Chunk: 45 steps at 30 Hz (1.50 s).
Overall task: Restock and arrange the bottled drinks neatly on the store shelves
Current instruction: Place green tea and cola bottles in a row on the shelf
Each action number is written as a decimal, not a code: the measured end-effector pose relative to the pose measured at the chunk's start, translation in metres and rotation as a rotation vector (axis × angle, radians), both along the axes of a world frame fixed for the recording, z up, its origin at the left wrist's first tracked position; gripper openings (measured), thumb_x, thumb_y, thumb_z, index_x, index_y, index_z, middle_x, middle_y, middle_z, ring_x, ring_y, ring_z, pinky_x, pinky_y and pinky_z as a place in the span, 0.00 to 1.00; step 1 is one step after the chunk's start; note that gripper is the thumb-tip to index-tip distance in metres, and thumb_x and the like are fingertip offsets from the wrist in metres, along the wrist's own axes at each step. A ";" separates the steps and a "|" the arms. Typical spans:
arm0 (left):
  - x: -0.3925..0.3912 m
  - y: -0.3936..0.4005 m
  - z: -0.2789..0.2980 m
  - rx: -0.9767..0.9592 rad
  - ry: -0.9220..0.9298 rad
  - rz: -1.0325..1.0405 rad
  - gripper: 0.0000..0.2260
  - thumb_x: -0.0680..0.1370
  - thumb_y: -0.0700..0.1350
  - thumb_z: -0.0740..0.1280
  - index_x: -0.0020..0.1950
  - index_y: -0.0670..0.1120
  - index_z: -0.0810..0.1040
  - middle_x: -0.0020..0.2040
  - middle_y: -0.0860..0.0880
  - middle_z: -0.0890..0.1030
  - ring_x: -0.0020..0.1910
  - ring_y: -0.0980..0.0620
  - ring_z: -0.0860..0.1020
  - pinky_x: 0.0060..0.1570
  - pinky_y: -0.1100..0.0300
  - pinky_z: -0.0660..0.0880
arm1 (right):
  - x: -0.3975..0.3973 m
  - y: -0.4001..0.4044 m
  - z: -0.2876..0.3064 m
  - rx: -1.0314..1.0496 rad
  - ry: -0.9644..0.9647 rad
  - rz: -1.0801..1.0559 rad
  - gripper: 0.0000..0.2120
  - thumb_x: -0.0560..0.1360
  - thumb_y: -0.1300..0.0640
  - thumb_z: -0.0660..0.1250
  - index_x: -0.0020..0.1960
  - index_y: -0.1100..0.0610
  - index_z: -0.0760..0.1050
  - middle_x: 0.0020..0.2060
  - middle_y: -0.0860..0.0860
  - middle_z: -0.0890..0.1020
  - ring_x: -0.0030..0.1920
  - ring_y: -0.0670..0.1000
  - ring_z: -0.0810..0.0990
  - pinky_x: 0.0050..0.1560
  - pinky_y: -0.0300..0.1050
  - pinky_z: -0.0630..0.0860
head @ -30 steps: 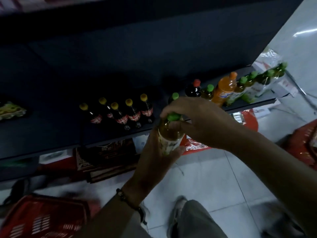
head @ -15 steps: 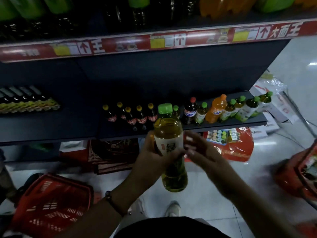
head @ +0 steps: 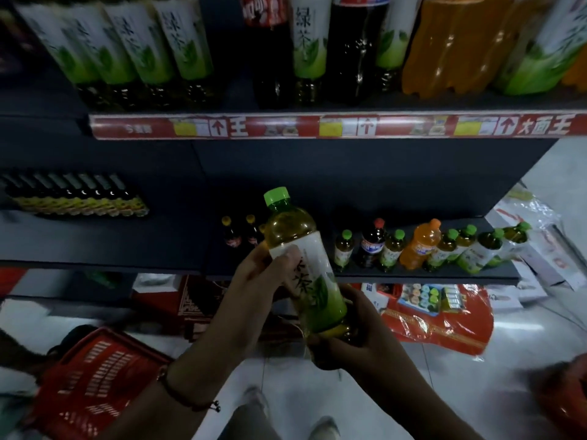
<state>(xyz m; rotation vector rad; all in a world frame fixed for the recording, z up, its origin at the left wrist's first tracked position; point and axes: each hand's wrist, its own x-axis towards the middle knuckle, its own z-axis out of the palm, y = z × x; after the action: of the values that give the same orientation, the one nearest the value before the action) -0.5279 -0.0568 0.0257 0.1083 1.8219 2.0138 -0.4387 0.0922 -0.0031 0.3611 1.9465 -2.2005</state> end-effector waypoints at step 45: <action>-0.322 -0.061 0.131 -0.579 1.425 0.196 0.34 0.75 0.56 0.71 0.77 0.49 0.64 0.66 0.48 0.71 0.63 0.53 0.71 0.60 0.58 0.73 | -0.344 -0.081 0.093 1.116 0.539 -0.518 0.30 0.71 0.54 0.73 0.70 0.50 0.66 0.56 0.46 0.78 0.57 0.47 0.75 0.59 0.48 0.76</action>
<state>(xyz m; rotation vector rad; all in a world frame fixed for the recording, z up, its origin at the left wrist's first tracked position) -0.8497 -0.1176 0.1566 1.5317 3.2027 1.3662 -0.7824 0.0111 0.0903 0.4622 3.6018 -1.1870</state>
